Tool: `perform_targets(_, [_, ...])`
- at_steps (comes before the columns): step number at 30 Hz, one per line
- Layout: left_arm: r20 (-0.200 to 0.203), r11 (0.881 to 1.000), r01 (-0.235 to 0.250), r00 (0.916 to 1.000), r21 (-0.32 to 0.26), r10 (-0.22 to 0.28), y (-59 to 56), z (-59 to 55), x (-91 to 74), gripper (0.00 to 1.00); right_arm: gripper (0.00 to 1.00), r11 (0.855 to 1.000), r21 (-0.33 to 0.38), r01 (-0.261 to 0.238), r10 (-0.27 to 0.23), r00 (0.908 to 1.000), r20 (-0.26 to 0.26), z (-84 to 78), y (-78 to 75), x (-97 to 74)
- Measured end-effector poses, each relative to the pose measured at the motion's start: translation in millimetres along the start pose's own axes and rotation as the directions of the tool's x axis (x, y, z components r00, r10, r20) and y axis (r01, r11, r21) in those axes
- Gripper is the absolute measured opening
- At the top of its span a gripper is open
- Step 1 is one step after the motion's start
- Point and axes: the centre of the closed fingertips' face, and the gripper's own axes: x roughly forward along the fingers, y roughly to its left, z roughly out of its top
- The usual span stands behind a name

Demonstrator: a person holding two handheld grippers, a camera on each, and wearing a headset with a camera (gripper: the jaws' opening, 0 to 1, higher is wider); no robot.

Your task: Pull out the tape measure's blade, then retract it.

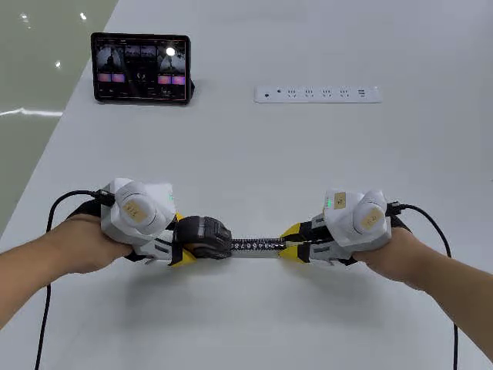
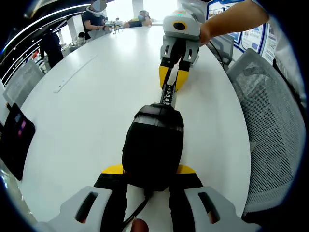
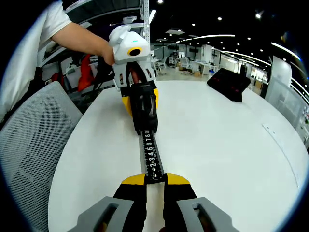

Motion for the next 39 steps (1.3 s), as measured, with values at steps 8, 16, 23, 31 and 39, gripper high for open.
perform_targets(8, [0.001, 1.0, -0.001, 1.0, -0.001, 0.001, -0.3, 0.5, 0.2, 0.28, 0.08, 1.0, 0.009, 0.014, -0.014, 0.9999, -0.008, -7.5, -1.9, -9.1])
perform_targets(16, [0.002, 1.0, -0.002, 1.0, -0.001, 0.002, 0.0, 0.0, 0.1, 0.28, 0.08, 1.0, 0.011, 0.027, -0.027, 0.9995, -0.017, -15.2, -2.7, -19.8])
perform_targets(23, [0.0, 1.0, 0.0, 1.0, 0.003, 0.0, -0.3, 0.0, 0.2, 0.28, 0.08, 0.999, 0.022, 0.041, -0.04, 0.9989, -0.025, -23.3, -3.1, -28.2])
perform_targets(31, [0.001, 1.0, 0.001, 1.0, 0.005, -0.001, -1.5, 0.3, -0.2, 0.28, 0.08, 0.998, 0.028, 0.051, -0.05, 0.9984, -0.027, -27.2, -3.7, -33.8])
perform_targets(39, [0.003, 1.0, 0.001, 1.0, 0.006, -0.001, -2.9, 2.0, -1.2, 0.28, 0.08, 0.998, 0.032, 0.059, -0.058, 0.9978, -0.032, -31.7, -3.9, -39.2])
